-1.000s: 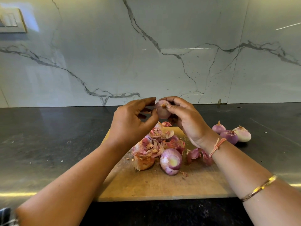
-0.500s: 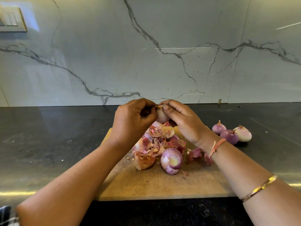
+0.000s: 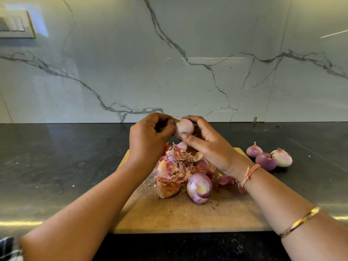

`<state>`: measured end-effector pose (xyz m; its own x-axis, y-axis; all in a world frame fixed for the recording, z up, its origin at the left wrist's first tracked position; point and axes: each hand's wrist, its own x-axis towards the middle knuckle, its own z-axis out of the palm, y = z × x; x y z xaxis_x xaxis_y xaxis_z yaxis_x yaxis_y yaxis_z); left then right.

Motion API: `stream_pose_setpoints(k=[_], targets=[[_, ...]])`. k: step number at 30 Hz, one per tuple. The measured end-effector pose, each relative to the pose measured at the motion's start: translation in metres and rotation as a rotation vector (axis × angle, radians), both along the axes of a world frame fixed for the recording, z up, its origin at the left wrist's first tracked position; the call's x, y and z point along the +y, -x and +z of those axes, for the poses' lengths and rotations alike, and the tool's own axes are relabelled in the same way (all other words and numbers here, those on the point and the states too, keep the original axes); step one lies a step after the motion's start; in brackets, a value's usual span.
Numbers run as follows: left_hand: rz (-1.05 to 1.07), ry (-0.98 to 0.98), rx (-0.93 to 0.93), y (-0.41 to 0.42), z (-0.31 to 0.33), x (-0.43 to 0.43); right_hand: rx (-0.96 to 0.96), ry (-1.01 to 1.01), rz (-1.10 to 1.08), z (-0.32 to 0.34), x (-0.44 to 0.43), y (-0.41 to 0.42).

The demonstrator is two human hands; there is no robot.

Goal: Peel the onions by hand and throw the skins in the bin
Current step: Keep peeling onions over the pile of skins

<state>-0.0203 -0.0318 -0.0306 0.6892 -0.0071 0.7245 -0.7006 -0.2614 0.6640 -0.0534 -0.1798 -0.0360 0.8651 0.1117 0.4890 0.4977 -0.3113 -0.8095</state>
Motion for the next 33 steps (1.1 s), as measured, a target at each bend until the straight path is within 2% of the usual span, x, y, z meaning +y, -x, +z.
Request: stream_pose_setpoints(k=[4, 11, 16, 19, 26, 33], targets=[[0.0, 0.006, 0.057, 0.0, -0.001, -0.002, -0.015, -0.069, -0.03, 0.001, 0.0, 0.001], [-0.122, 0.066, 0.18, 0.001, 0.001, -0.003, 0.087, -0.374, 0.072, 0.006, -0.002, 0.0], [-0.334, 0.305, 0.331, -0.001, 0.004, -0.005, 0.143, -0.481, 0.138, 0.01, -0.003, 0.003], [-0.382, 0.383, 0.356, -0.002, 0.005, -0.005, 0.197, -0.547, 0.196, 0.011, -0.004, 0.004], [-0.412, 0.315, 0.354, 0.002, 0.003, -0.006, 0.232, -0.591, 0.163, 0.011, -0.003, 0.004], [-0.083, 0.076, 0.259, 0.0, -0.001, -0.002, 0.191, -0.545, 0.133, 0.012, -0.005, 0.005]])
